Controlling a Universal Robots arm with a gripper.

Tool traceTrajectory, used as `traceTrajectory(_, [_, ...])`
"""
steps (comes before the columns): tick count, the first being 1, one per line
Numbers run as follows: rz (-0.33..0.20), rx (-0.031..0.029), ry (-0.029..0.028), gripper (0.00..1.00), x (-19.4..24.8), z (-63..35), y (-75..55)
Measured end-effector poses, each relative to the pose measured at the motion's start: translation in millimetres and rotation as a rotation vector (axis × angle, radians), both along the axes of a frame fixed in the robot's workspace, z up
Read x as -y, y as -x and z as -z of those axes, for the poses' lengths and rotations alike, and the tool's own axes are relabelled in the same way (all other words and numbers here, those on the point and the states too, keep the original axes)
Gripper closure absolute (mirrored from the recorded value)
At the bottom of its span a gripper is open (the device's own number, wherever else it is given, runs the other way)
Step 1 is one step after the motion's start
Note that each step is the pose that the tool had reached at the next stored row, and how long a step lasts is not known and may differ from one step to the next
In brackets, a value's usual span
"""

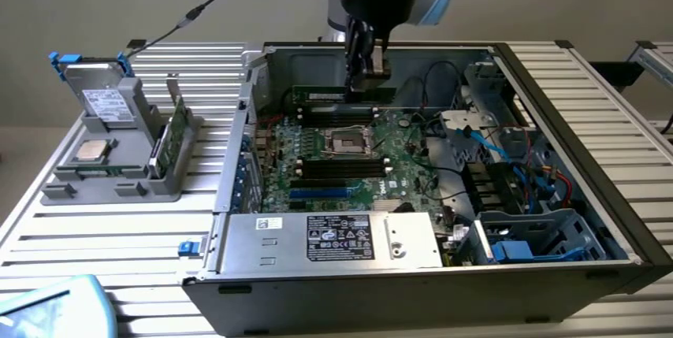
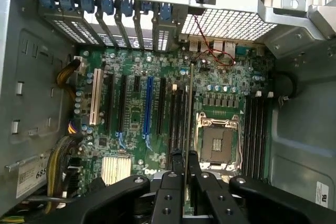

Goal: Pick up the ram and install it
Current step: 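Pick up the ram and move it above insertion slot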

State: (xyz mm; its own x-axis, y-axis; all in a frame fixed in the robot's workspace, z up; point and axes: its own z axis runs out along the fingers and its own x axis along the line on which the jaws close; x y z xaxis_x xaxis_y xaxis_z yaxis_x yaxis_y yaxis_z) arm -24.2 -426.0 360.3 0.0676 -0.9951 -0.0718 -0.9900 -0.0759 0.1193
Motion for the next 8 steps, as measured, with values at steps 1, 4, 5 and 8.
traceTrajectory(1, [0.000, 0.0002, 0.0002, 0.86, -0.6, 1.6, 0.0])
traceTrajectory(4, [0.000, 0.0003, 0.0007, 0.86, -2.3, 6.9, -0.1])
traceTrajectory(5, [0.000, 0.0004, 0.0008, 0.86, -2.8, 8.7, -0.1])
traceTrajectory(8, [0.000, 0.0010, 0.0009, 0.86, -4.2, 13.7, -0.2])
